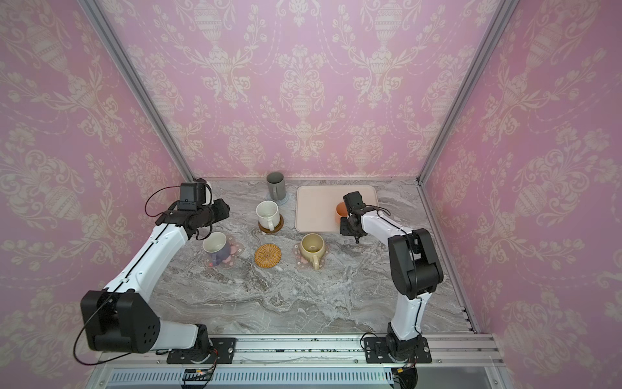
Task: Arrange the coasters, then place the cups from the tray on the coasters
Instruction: 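Lift the orange mug off the tray with the right gripper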
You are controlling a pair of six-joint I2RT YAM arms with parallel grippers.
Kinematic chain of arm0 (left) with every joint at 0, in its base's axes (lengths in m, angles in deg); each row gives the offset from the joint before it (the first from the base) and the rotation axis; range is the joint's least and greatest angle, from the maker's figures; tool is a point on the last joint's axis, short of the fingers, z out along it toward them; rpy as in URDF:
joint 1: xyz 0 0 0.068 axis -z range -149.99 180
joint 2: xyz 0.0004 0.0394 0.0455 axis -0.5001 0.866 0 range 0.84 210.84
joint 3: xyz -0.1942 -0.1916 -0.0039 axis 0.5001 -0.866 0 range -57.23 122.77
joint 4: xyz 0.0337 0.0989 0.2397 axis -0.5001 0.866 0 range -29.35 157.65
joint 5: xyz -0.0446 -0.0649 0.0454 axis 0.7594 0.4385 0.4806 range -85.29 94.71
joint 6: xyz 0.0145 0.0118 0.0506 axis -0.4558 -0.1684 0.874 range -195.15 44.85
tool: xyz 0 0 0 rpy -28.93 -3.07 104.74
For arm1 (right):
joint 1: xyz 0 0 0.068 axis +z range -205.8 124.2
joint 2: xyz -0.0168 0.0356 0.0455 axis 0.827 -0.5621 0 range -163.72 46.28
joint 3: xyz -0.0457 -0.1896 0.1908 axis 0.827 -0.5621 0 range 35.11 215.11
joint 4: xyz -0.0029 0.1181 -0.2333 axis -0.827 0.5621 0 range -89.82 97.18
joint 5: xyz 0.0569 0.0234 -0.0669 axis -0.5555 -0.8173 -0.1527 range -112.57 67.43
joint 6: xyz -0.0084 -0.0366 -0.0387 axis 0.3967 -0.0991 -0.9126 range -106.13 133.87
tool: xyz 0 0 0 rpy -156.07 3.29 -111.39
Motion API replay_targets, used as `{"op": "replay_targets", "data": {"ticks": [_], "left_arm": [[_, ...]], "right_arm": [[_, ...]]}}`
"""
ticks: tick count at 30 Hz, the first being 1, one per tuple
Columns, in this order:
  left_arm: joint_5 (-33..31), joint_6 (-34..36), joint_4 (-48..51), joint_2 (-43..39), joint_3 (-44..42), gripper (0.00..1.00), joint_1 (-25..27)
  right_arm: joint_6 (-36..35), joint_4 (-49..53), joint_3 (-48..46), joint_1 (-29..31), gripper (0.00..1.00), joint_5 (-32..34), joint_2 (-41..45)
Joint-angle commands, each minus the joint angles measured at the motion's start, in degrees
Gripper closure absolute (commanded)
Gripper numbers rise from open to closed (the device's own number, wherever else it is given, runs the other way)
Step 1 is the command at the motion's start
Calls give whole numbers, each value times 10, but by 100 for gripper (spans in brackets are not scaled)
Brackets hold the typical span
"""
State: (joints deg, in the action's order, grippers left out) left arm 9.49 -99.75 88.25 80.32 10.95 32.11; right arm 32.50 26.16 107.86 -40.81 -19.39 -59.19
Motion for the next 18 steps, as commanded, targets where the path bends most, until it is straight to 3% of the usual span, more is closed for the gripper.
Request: {"op": "replay_targets", "data": {"ticks": [1, 11, 18], "left_arm": [[3, -8, 21, -22, -12, 60, 5], [0, -8, 30, -27, -18, 60, 5], [1, -10, 27, -25, -16, 60, 5]], "right_arm": [[3, 9, 21, 0, 62, -2, 19], [-14, 26, 50, -1, 63, 11, 2], [-20, 32, 61, -1, 73, 18, -4]]}}
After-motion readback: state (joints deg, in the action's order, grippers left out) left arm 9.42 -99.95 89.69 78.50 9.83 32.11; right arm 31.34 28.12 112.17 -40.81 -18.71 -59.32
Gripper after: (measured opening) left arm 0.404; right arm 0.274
